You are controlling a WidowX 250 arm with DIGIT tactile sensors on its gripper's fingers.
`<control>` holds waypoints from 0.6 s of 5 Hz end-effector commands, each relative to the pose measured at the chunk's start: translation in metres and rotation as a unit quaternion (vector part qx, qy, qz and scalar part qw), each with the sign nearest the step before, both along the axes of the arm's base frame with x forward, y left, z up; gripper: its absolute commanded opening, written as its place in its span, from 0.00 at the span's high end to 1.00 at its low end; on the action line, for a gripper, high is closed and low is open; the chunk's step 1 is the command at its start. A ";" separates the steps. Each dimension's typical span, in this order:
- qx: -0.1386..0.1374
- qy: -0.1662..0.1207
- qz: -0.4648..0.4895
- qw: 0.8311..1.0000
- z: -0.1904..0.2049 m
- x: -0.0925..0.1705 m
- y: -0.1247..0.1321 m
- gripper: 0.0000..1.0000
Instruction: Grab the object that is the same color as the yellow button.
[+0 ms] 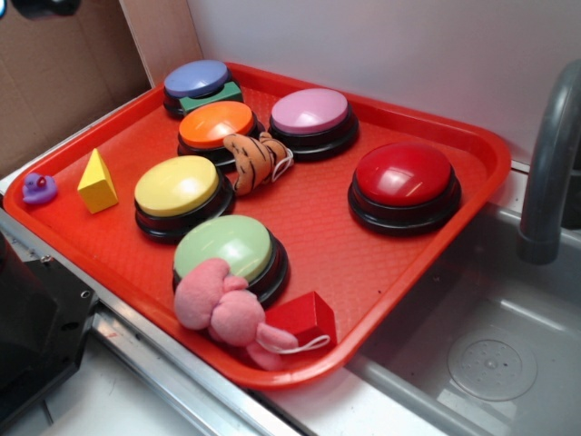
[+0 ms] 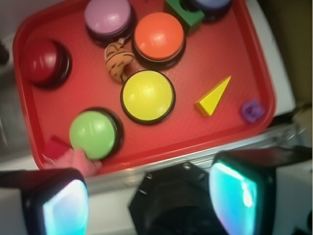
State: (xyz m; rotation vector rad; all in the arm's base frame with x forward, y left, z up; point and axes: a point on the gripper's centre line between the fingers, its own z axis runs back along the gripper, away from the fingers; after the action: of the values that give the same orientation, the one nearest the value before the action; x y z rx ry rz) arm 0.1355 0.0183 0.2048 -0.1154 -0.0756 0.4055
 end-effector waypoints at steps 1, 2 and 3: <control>0.006 -0.006 0.171 0.985 -0.037 0.019 0.054 0.00; 0.021 -0.018 0.250 0.968 -0.059 0.024 0.073 0.00; 0.042 -0.012 0.303 0.952 -0.084 0.029 0.090 0.00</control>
State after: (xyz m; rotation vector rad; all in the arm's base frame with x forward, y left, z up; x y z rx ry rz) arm 0.1714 0.1006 0.1132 -0.0180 -0.1243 0.9974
